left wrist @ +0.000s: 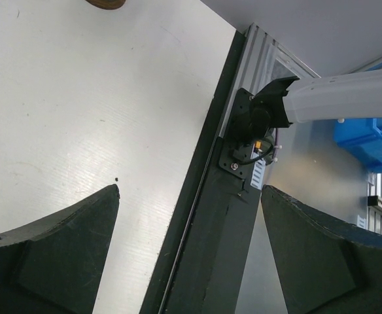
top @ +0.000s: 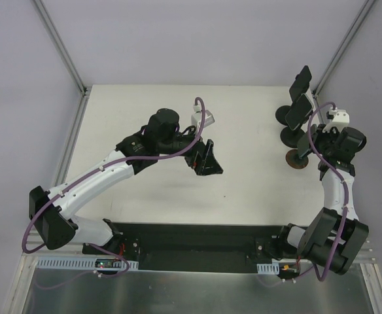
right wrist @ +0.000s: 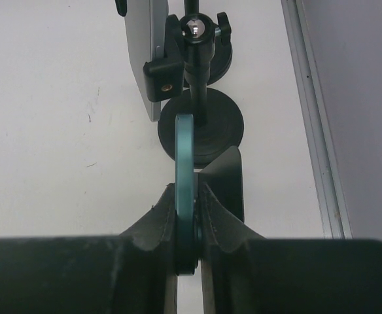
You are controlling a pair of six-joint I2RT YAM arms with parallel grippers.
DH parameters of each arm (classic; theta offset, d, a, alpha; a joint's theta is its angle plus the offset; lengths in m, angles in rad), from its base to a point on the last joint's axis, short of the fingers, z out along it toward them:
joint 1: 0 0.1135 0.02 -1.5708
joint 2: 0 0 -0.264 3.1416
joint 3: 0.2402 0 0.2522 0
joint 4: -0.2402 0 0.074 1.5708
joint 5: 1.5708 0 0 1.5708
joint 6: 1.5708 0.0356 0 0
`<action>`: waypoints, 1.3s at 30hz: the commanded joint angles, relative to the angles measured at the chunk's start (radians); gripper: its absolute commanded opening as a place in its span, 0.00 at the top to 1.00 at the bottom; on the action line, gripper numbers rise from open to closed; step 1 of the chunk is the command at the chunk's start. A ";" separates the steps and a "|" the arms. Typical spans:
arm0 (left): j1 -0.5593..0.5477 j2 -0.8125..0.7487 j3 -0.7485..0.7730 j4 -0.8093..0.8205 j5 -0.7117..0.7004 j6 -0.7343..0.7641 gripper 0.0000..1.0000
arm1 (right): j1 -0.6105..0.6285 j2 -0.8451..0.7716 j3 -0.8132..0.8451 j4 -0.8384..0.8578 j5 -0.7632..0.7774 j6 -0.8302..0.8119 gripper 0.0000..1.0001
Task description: Place the phone on the phone stand
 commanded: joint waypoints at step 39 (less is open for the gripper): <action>0.009 -0.038 -0.018 0.018 -0.202 0.112 0.11 | 0.372 -0.450 0.118 -0.612 0.570 0.374 0.03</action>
